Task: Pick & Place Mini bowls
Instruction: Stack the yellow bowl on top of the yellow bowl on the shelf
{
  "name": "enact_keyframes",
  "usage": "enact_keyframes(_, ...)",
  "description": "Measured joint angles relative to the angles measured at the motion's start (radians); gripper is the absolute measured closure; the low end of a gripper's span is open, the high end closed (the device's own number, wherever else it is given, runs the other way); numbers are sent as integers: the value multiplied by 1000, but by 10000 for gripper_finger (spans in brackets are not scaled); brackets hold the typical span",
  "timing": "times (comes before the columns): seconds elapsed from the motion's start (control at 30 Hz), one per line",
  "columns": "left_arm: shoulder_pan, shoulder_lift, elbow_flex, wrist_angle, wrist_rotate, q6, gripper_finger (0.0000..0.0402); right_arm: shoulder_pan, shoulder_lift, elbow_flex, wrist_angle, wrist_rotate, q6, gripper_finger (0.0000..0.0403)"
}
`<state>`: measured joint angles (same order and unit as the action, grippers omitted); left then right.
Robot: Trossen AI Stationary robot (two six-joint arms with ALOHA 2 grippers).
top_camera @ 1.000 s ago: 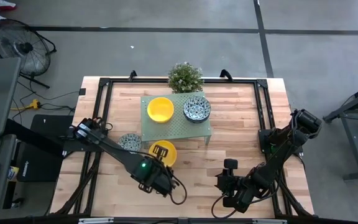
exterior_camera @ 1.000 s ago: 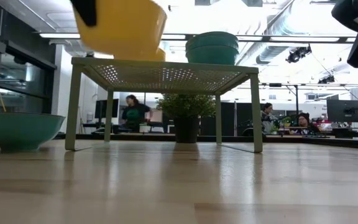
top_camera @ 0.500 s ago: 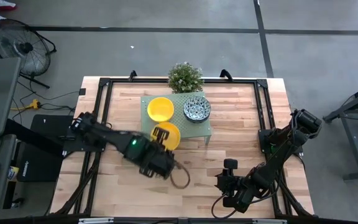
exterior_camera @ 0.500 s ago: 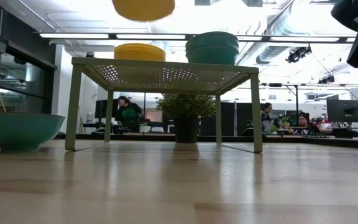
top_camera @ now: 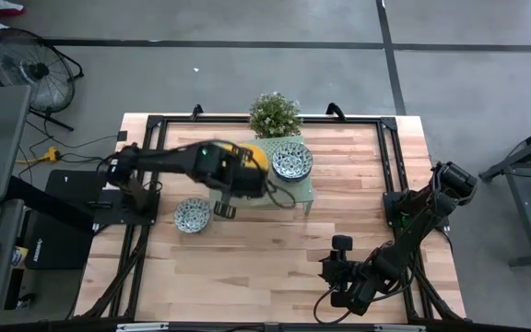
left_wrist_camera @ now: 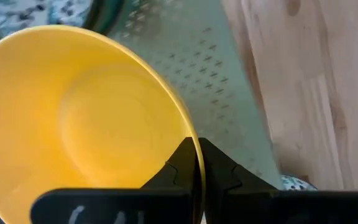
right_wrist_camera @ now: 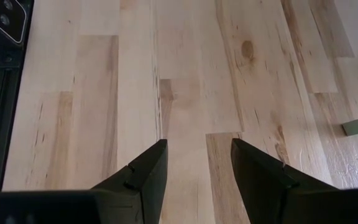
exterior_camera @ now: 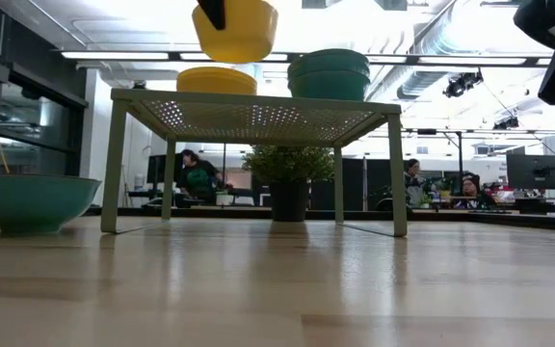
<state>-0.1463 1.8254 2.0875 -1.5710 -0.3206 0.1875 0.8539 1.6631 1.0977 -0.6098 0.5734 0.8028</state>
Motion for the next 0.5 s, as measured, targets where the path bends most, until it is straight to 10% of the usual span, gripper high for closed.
enact_keyframes(0.5, 122, 0, -47, 0, 71, -19, 401, 0, 0, 0, 1, 0, 0, 238)
